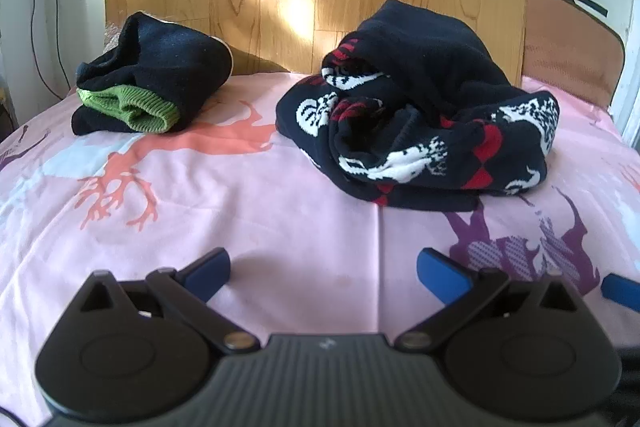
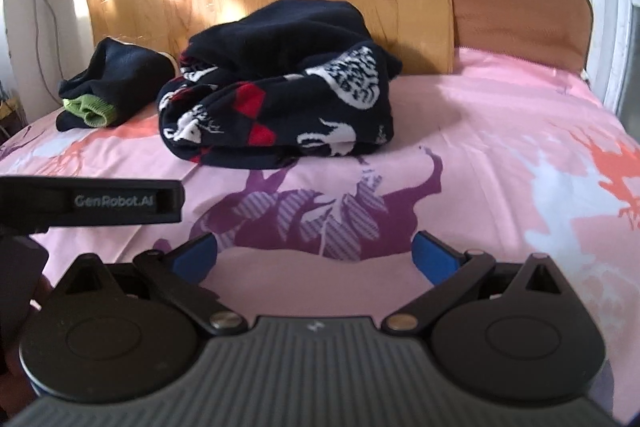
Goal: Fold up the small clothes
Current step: 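Move both tools toward the crumpled navy patterned sweater, then grasp the navy sweater with the right gripper and lift it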
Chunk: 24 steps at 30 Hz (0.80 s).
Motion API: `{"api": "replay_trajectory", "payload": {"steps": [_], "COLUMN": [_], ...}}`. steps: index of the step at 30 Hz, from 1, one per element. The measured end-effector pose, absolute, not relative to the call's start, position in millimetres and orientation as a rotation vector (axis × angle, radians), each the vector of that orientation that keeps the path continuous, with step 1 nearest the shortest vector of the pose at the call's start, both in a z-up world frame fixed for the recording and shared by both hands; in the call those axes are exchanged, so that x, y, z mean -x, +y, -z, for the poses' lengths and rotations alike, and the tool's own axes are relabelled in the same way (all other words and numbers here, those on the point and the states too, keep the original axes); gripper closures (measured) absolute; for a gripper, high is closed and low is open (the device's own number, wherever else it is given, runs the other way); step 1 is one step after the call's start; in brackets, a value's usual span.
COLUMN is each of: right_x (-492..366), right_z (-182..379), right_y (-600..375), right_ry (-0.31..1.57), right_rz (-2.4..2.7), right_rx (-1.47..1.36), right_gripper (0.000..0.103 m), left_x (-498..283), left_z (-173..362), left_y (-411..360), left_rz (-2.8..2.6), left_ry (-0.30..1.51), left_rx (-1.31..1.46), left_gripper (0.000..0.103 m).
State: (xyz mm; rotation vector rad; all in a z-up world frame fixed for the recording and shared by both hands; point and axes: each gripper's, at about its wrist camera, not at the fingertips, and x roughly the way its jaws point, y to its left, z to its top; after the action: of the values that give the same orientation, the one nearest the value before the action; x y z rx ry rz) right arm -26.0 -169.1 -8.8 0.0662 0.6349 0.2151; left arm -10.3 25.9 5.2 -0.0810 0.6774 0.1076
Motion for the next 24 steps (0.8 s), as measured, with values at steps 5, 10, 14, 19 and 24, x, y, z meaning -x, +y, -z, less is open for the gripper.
{"api": "replay_trajectory", "payload": {"steps": [5,10,14,19,24], "right_x": [19.9,18.6,21.7,24.2,23.7], "right_z": [6.6,7.9,8.6,8.2,0.0], "right_y": [-180.4,-174.9,-173.2,-175.7,-188.6], "right_ry": [0.638,0.639,0.639,0.632,0.594], "right_rz": [-0.21,-0.215,-0.211,-0.222,-0.219], "right_rx": [-0.096,-0.071,-0.053,-0.055,-0.11], "right_gripper": [0.0,0.0,0.0,0.0,0.011], "left_x": [10.7,9.0,10.1,20.0,31.5], "left_z": [-4.0,-3.5,-4.4,-9.6,-23.5], "left_y": [23.6,23.4,27.0,44.0,58.2], "left_rz": [-0.105,-0.08,-0.038,-0.01,-0.106], "left_ry": [0.691,0.712,0.726,0.663,0.454], "left_rx": [0.054,0.008,-0.008,0.085,0.009], "left_gripper": [0.0,0.0,0.0,0.0,0.0]}}
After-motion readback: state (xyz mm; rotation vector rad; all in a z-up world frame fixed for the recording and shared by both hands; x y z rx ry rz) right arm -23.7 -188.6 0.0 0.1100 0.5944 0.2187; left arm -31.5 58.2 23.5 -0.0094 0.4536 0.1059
